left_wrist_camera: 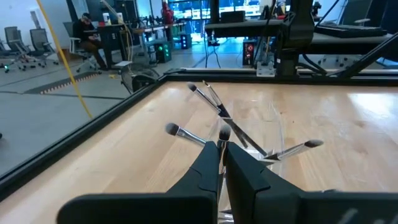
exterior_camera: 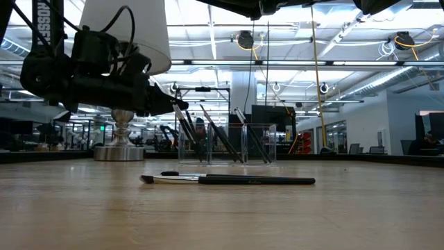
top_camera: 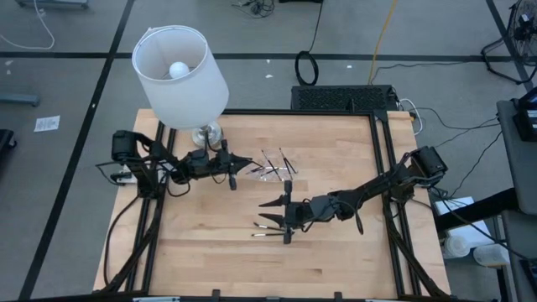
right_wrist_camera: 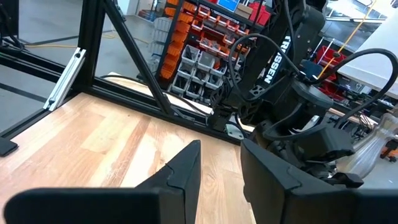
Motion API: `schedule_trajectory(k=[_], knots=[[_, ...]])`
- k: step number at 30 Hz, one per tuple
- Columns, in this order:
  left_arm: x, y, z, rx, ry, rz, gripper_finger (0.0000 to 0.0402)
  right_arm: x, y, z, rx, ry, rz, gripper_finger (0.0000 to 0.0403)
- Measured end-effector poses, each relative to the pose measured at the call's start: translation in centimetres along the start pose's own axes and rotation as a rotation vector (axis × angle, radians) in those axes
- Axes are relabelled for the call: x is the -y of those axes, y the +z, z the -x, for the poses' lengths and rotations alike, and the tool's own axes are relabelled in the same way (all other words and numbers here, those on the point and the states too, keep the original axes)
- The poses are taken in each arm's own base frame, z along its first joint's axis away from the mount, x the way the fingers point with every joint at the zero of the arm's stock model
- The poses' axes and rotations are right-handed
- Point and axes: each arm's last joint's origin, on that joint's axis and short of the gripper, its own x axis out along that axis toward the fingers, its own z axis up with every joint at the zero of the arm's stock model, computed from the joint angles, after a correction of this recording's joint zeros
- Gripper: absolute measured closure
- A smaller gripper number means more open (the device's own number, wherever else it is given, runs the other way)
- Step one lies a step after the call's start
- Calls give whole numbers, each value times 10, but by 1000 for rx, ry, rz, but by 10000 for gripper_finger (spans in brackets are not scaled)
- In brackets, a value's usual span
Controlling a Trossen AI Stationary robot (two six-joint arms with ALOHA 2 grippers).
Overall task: Put items in baskets/containers
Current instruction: Put the eyeshadow brush into the transparent organizer
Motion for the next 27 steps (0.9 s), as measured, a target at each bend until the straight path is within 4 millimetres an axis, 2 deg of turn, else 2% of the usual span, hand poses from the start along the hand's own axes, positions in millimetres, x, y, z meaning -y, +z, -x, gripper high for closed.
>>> schedule_trajectory(k=[12,27], knots=[[0,-2,0,-16,0,-9,391,0,0,0,0,0,1,303],[0,-4,0,-44,10,-26,333,0,0,0,0,0,1,303]])
